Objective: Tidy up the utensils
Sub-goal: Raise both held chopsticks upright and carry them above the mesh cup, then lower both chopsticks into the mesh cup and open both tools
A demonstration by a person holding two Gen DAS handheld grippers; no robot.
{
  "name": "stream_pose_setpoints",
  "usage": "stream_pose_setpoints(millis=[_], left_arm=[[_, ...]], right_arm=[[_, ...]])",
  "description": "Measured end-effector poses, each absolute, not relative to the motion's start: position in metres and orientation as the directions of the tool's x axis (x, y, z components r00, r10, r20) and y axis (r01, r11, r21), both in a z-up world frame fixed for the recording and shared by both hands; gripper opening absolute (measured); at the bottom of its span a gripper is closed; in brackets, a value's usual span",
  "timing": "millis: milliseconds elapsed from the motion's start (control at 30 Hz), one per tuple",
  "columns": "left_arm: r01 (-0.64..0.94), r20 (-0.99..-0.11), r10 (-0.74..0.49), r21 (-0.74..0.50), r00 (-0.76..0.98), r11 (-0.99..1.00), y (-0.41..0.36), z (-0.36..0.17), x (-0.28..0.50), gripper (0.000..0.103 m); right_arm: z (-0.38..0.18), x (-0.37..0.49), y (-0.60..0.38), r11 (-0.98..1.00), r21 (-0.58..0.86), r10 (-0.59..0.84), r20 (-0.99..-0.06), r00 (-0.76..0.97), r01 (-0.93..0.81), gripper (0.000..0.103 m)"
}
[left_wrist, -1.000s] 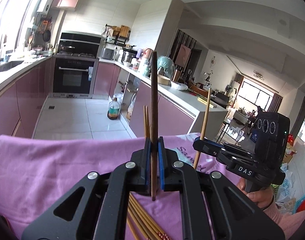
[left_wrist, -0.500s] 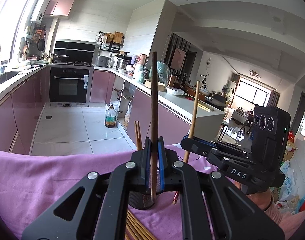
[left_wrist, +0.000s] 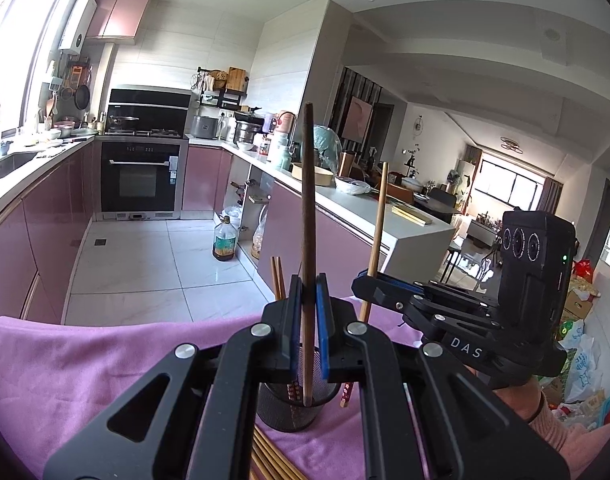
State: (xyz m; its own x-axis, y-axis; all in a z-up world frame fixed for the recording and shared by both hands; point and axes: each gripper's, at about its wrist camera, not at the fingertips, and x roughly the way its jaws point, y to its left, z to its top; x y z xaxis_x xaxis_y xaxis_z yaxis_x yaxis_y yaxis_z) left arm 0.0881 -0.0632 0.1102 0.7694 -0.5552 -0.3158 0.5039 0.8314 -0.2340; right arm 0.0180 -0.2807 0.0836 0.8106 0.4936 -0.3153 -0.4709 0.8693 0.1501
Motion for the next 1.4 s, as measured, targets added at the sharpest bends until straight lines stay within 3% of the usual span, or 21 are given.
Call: stream_pose_setpoints(millis=[567,1400], left_arm=[[0.486,-0.383,-0.521,-0.192,0.763,0.853,-0.086,0.103,0.096,0.007],[0.485,-0.575,-0.493,-0.182,0.653,0.855,-0.102,0.062,0.144,0.008]], right_arm=[[0.076,0.045,-0.273,0.891,0.157,0.455,-0.332,0.827,-0.427,0.006],[0.013,0.097,-0.273,0.918,0.214,0.394,-0.569,0.722,-0.333,0.009]])
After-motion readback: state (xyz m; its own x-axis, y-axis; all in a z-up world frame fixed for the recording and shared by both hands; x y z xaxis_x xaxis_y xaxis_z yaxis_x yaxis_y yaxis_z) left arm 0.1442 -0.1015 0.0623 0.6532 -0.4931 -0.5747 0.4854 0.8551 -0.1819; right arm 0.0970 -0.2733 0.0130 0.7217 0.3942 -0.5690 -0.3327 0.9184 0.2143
